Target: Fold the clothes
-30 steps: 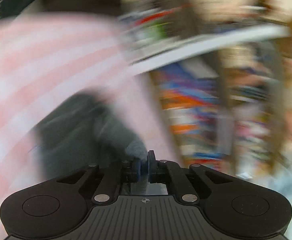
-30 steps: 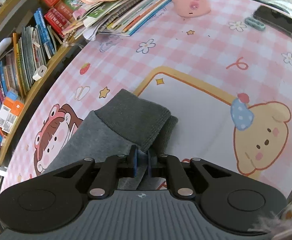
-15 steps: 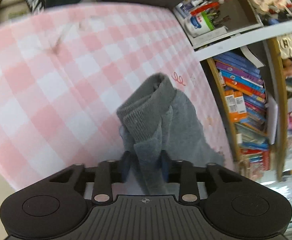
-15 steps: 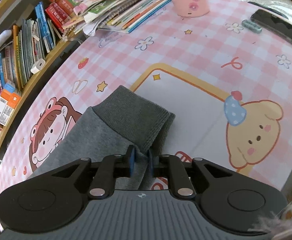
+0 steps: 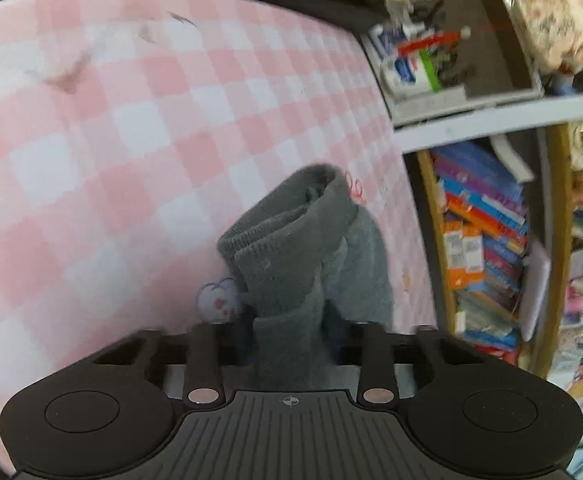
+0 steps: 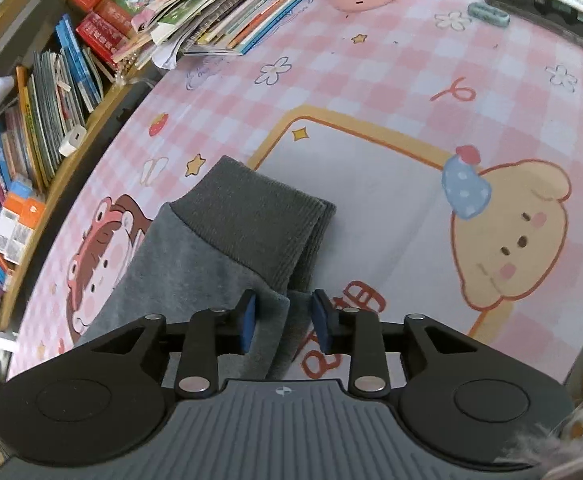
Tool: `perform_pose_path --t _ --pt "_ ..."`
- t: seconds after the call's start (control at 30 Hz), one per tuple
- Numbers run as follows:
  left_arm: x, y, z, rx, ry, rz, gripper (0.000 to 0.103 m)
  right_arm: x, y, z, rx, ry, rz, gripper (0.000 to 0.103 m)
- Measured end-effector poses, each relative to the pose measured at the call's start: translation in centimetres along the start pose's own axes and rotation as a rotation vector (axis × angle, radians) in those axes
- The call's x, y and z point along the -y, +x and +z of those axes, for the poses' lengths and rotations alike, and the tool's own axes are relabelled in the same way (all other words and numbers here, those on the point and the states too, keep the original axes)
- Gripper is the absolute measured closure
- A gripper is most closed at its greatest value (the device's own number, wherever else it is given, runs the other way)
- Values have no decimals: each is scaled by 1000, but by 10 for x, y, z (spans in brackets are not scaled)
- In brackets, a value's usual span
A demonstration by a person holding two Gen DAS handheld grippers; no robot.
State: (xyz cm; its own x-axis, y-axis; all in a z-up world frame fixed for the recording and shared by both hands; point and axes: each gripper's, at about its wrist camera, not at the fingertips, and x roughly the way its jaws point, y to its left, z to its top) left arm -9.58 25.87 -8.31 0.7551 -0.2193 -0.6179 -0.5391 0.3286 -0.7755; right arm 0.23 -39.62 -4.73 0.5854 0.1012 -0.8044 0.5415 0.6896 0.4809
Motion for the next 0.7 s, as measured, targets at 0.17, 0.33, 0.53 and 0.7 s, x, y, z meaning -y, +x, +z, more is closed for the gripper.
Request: perform_pose_path --t 0.17,0.33,0.53,0.7 --pt "33 -6 13 31 19 -231 92 -9 1 -7 -4 -5 52 86" --pt "32 -18 25 87 52 -251 93 -24 3 -25 -59 -43 103 87" --pt "-10 -13 41 135 11 -42 94 -34 8 -37 -60 -99 101 87" --pt "-16 -7 32 148 27 -49 93 -39 11 -34 -48 -129 88 87"
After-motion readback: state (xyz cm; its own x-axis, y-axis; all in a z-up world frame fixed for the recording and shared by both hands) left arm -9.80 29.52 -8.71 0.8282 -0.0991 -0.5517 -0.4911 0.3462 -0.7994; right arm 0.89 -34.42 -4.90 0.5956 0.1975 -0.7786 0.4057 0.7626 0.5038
